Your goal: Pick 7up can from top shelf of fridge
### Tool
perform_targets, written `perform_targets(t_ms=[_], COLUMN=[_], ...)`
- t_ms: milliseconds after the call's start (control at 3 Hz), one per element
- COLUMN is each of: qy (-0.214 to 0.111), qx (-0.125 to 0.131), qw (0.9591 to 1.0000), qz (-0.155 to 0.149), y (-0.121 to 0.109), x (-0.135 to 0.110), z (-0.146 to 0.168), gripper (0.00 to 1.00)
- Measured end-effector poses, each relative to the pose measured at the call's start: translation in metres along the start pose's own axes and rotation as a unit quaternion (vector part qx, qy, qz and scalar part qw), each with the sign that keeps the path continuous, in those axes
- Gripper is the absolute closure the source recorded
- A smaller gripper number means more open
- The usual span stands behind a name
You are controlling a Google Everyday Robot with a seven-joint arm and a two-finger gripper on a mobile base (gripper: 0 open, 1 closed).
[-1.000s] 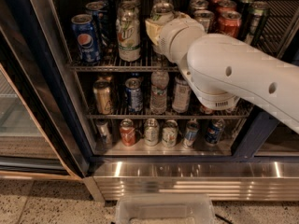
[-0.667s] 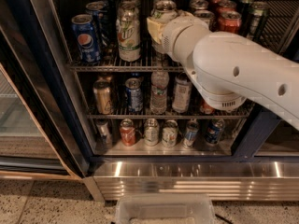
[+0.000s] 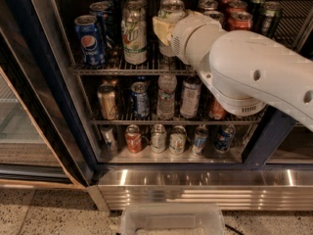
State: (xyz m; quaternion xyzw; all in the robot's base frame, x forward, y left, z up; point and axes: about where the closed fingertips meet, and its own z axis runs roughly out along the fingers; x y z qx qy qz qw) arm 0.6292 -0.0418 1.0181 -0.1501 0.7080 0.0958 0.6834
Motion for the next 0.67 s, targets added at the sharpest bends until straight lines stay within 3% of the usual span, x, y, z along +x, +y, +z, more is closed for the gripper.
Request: perform_targets(t_ms=[667], qy=[0.001], qx=[-0.013], qw=[0.9999], qz=[0.004], y=[0.0041], x=[-0.0021], z=[-0.0053], gripper=[1.0])
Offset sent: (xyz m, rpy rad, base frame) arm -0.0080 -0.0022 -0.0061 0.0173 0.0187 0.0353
